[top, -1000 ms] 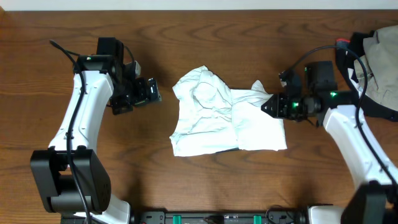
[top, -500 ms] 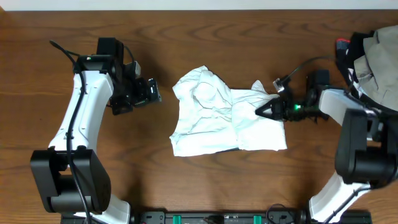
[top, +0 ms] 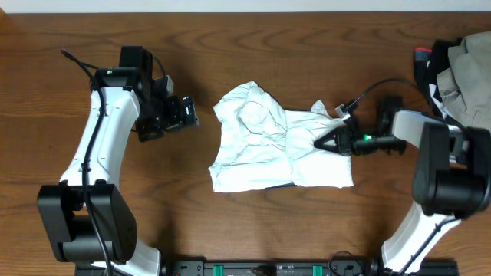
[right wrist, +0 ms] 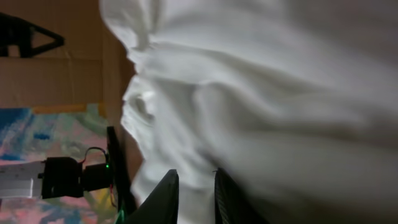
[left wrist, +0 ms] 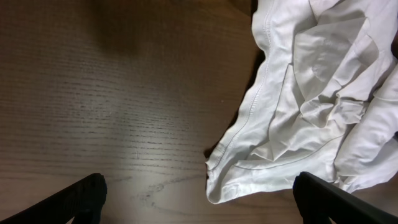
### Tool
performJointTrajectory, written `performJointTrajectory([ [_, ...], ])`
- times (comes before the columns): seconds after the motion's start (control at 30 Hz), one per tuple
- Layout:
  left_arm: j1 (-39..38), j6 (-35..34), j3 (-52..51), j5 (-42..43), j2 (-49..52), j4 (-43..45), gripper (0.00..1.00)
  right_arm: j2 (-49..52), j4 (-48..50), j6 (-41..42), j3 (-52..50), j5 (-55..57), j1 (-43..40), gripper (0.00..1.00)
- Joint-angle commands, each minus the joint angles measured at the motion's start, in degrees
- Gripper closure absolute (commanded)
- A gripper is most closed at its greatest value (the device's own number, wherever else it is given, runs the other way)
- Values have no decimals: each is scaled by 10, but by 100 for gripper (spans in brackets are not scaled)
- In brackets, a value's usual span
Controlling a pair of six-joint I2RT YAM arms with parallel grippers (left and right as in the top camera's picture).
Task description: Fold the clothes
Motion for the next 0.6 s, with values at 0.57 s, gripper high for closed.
performJointTrajectory([
  [0.57,0,6,-4,-7,4,3,2,-163,0,28,-74,9,96,71],
])
